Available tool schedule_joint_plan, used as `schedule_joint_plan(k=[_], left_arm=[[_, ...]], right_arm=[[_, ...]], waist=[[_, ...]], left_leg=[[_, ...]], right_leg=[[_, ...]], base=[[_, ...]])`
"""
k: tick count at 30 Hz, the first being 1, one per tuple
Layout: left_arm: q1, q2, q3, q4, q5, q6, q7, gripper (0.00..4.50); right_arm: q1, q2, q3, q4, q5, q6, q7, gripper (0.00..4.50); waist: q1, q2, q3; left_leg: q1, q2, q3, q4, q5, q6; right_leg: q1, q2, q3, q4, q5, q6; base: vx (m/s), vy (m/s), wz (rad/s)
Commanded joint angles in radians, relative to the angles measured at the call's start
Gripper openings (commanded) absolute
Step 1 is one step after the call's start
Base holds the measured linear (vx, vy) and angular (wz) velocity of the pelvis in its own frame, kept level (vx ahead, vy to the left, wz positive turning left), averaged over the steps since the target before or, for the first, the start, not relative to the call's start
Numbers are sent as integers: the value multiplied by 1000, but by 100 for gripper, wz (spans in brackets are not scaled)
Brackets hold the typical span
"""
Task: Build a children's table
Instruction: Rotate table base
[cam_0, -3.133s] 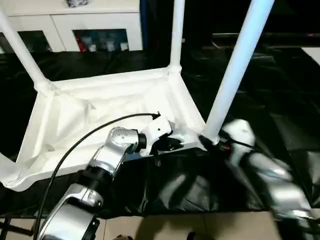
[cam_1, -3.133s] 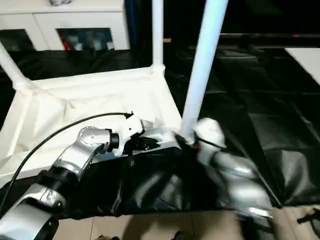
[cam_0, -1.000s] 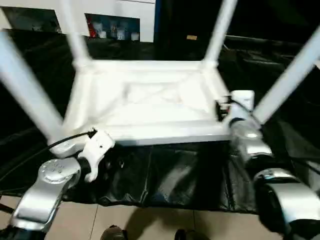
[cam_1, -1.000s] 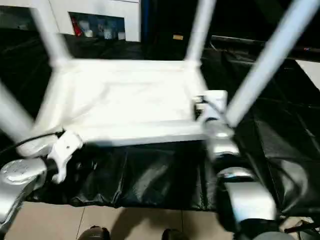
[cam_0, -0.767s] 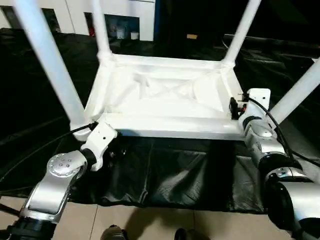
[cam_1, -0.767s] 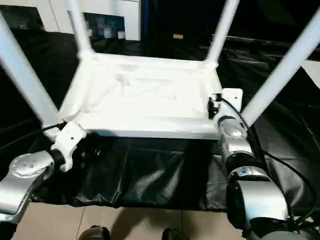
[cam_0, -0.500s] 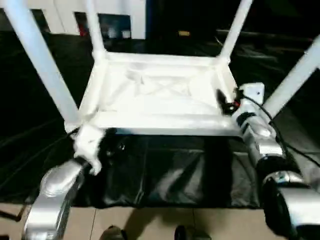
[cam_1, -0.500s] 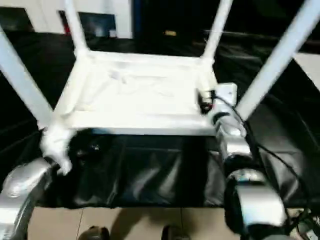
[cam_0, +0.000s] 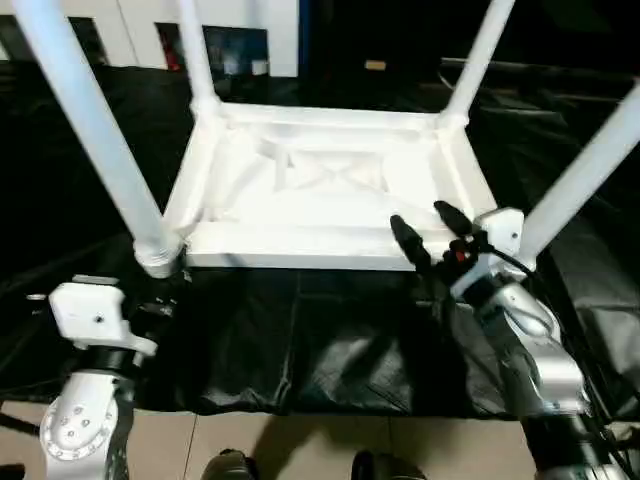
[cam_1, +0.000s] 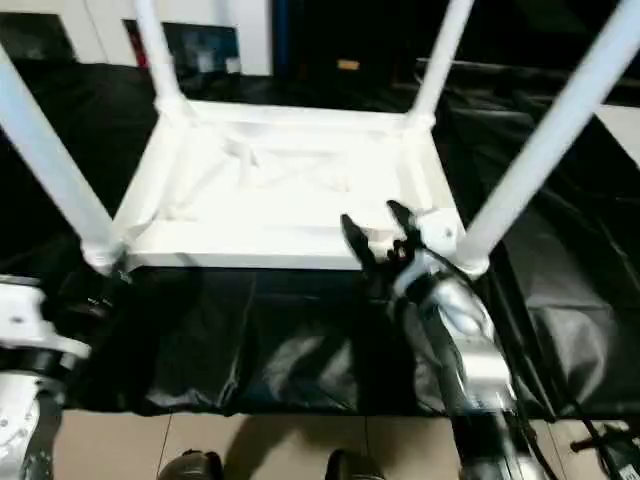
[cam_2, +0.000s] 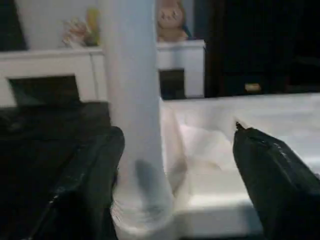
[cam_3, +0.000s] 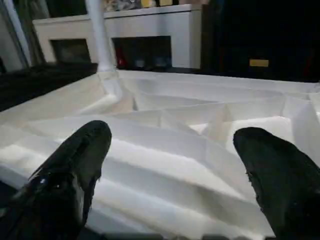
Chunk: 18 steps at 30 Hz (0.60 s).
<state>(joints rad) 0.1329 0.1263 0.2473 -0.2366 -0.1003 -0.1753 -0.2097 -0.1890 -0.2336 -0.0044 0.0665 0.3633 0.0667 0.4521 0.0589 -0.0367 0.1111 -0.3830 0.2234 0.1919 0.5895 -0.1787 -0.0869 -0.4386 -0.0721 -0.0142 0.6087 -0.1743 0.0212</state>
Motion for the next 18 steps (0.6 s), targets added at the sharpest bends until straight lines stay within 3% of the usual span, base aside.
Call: schedule_joint_plan(k=[1, 3, 6, 8, 10, 16, 18], left_arm=[[-12, 3, 10, 22, 16, -9, 19, 441], [-55, 21, 31, 74, 20, -8, 39, 447], [-141, 60, 69, 164, 7, -1, 69, 447], [-169, 73, 76, 193, -1, 0, 66, 447], [-181, 81, 76, 209, -9, 3, 54, 447], [-316, 145, 77, 387, -180, 55, -169, 447], [-354, 167, 70, 437, -232, 93, -263, 447]], right_arm=[[34, -12, 16, -77, -10, 47, -26, 450], [120, -36, 43, -184, -35, 127, -32, 450], [207, -61, 48, -238, -59, 224, -64, 450], [226, -72, 45, -245, -69, 253, -83, 450], [233, -74, 41, -245, -67, 267, -93, 450], [211, -75, 19, -232, -116, 410, -194, 450], [185, -73, 19, -210, -130, 429, -210, 450]], waist=[[0, 11, -52], [-1, 13, -56], [-1, 16, -55], [0, 16, -56], [-1, 15, -56], [-1, 11, -58], [-3, 12, -63]], left_leg=[[11, -2, -6, -86, -379, -2], [12, -2, -6, -84, -365, -5], [11, -7, -7, -83, -356, -9], [13, -8, -9, -82, -352, -12], [11, -8, -9, -82, -346, -13], [14, -15, -6, -80, -307, -23], [13, -12, -7, -79, -274, -31]], right_leg=[[34, -18, 21, -93, -356, -65], [32, -18, 23, -89, -323, -60], [33, -15, 23, -91, -297, -58], [34, -16, 22, -88, -286, -66], [35, -17, 22, -86, -271, -76], [35, -20, 25, -81, -259, -97], [39, -21, 25, -71, -203, -120]], base=[[0, 0, 0], [0, 0, 0], [0, 0, 0], [0, 0, 0], [0, 0, 0], [0, 0, 0], [0, 0, 0]])
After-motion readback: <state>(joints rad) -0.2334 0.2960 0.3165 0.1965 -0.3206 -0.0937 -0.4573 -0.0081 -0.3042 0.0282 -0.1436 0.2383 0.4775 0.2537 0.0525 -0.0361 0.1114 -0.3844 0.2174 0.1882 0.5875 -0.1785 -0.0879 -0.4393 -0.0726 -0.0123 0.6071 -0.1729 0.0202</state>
